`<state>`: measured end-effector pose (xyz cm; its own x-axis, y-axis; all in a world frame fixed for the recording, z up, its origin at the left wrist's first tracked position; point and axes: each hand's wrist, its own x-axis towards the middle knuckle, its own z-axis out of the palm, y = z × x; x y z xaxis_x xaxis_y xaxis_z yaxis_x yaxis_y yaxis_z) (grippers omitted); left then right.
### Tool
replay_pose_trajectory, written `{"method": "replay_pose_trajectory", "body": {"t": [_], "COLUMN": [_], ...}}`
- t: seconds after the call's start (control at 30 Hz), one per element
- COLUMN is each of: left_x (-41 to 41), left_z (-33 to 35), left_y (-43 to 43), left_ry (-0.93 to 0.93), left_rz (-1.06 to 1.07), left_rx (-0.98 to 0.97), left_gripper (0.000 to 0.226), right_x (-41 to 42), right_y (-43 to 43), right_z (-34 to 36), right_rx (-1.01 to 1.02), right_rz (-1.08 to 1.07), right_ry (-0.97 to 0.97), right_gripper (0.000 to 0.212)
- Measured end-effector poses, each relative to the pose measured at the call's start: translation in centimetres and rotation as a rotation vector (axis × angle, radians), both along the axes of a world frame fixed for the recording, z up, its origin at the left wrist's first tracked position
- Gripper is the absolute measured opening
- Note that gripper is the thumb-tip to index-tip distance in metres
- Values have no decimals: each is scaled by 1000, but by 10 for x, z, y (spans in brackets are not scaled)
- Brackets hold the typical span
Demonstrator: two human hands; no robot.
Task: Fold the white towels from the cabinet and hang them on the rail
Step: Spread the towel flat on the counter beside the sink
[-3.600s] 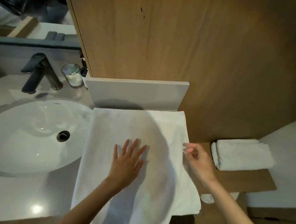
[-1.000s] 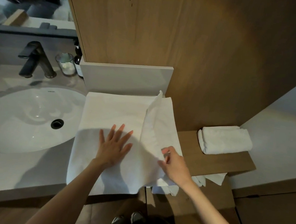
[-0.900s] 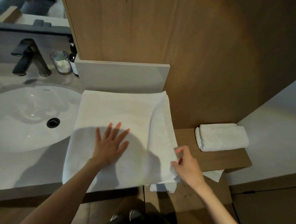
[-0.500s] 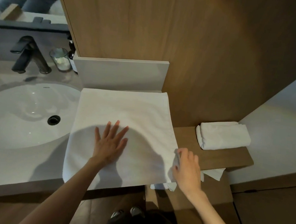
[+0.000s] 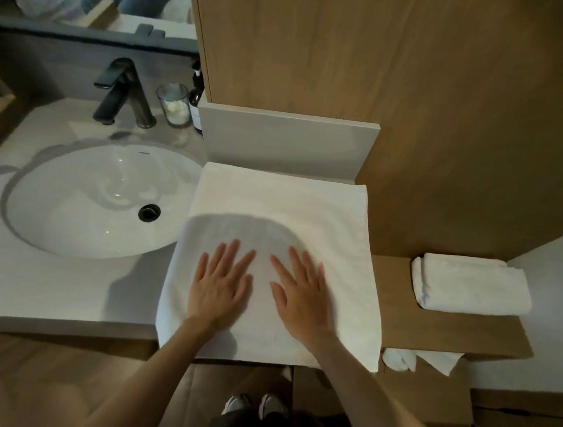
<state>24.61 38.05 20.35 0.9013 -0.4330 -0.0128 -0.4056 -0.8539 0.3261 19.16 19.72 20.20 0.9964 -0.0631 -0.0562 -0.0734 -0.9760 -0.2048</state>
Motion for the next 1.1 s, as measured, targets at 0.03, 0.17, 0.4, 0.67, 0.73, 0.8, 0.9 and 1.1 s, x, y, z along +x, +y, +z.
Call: {"method": "replay_pose_trajectory", "body": {"t": [0.03, 0.17, 0.4, 0.67, 0.73, 0.8, 0.9, 1.1], "left_x": [1, 4, -1, 39, 61, 78, 86, 76], "left_z": [1, 2, 1, 13, 16, 9, -1, 3], "left_y": [5, 26, 39, -20, -38, -49, -48, -35], "left_ry": [4, 2, 31, 5, 12, 34, 23, 2], "left_rz": [8, 73, 203, 40, 20, 9, 22, 76], "left_rx": [7, 1, -19, -143, -90, -14, 75, 48], "left_gripper": [54, 54, 57, 61, 65, 65, 61, 50], "right_x": [-1, -16, -20, 59, 87, 103, 108, 98], "right_y": [-11, -61, -75, -14, -1, 6, -1, -79], "right_z": [-1, -2, 13, 16, 9, 1, -6, -9], "right_rx": [25, 7, -28, 76, -12, -68, -91, 68], "right_rz": [-12, -134, -220, 10, 11, 8, 61, -53], "right_ry": [-14, 21, 105, -218, -132, -37, -38, -41], "right_gripper": [52, 59, 64, 55, 62, 70, 56, 52]}}
